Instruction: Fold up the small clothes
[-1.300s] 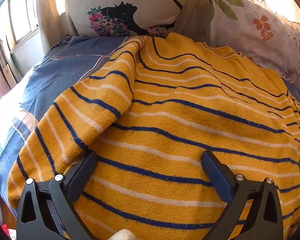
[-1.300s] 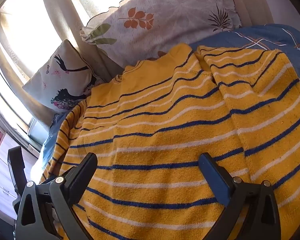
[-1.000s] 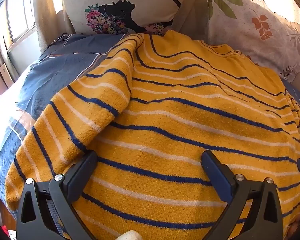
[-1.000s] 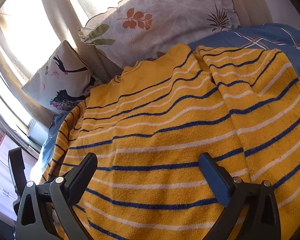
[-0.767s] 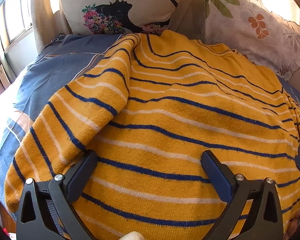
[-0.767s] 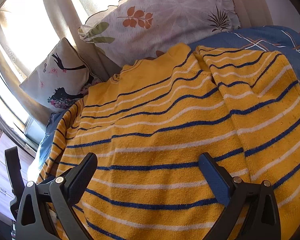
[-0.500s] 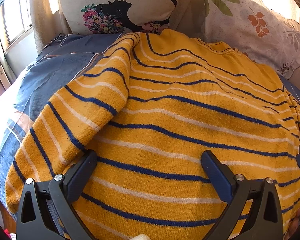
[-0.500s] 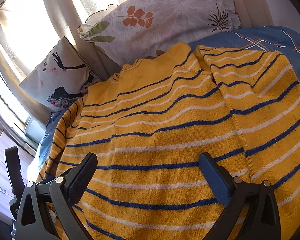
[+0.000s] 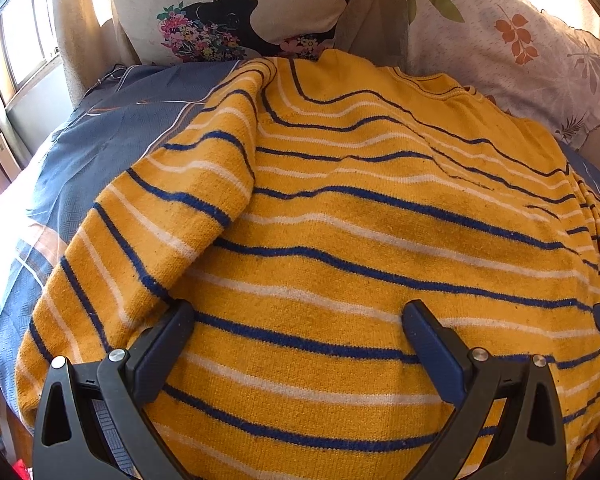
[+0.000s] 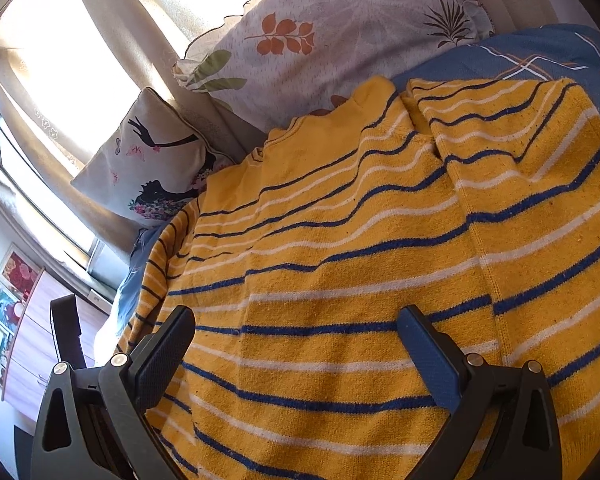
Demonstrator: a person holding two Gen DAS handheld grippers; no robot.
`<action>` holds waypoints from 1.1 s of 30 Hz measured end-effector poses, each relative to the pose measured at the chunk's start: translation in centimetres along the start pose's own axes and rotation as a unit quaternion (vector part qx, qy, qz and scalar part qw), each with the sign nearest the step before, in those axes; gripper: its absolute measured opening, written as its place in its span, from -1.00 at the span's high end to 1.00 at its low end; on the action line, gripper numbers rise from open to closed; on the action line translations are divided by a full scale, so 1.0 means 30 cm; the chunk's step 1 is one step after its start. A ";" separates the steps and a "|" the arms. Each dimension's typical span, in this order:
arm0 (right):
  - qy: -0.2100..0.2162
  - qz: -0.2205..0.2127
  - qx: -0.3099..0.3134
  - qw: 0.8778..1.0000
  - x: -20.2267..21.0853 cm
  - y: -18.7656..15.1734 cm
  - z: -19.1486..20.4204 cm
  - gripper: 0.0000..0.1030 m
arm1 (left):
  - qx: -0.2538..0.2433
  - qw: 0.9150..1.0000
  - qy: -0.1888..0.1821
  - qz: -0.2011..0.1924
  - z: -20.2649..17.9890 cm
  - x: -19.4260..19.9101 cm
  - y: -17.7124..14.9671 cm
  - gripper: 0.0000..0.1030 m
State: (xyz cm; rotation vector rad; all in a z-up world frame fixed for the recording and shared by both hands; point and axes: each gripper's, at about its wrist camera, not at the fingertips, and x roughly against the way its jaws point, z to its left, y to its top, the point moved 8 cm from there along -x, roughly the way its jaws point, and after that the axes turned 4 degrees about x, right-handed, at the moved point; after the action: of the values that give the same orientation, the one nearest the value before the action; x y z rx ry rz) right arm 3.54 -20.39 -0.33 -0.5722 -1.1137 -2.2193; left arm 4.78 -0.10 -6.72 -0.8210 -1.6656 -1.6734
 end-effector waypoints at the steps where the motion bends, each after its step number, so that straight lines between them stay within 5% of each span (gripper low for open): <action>1: -0.002 0.006 0.006 1.000 -0.002 -0.001 0.005 -0.99 | -0.001 1.000 0.002 -0.001 0.000 0.001 -0.001 -1.00; 4: -0.017 0.029 0.044 0.998 0.022 -0.003 0.027 -0.66 | -0.002 1.000 0.002 -0.002 0.000 0.003 -0.002 -1.00; 7: -0.017 -0.008 0.049 0.999 0.164 0.024 0.007 -0.61 | -0.001 1.000 0.001 0.001 0.000 0.003 0.000 -1.00; 11: -0.137 -0.047 0.073 0.987 0.361 0.071 -0.141 -0.79 | 0.000 1.000 -0.001 0.004 0.000 0.004 -0.001 -1.00; 15: -0.235 0.006 0.126 0.964 0.388 0.110 -0.265 -0.61 | 0.000 1.000 -0.001 0.003 -0.001 0.004 0.001 -1.00; 17: -0.220 0.033 0.123 0.967 0.366 0.125 -0.289 -0.45 | 0.001 1.000 -0.001 0.004 -0.002 0.004 0.002 -1.00; 23: -0.170 0.113 0.174 0.963 0.311 -0.008 -0.226 -0.44 | 0.002 1.000 -0.002 0.007 -0.003 0.002 0.000 -1.00; 28: -0.185 0.154 0.247 0.939 0.302 -0.162 -0.207 -0.41 | 0.002 1.000 -0.001 0.004 -0.003 0.004 0.004 -1.00; 30: -0.219 0.152 0.259 0.929 0.300 -0.168 -0.236 -0.07 | 0.002 1.000 -0.001 0.003 -0.004 0.004 0.005 -1.00; 31: -0.230 0.143 0.252 0.929 0.308 -0.149 -0.247 0.59 | 0.002 1.000 -0.001 0.004 -0.005 0.004 0.005 -1.00; 33: -0.228 0.136 0.212 0.940 0.328 -0.088 -0.274 0.77 | 0.000 1.000 0.000 0.003 -0.003 0.005 0.004 -1.00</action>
State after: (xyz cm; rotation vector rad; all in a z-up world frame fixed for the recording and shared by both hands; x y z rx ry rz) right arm -6.39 -28.91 -0.49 -1.0085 -1.5812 -1.5778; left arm 4.79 -0.20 -6.53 -0.8252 -1.6631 -1.6691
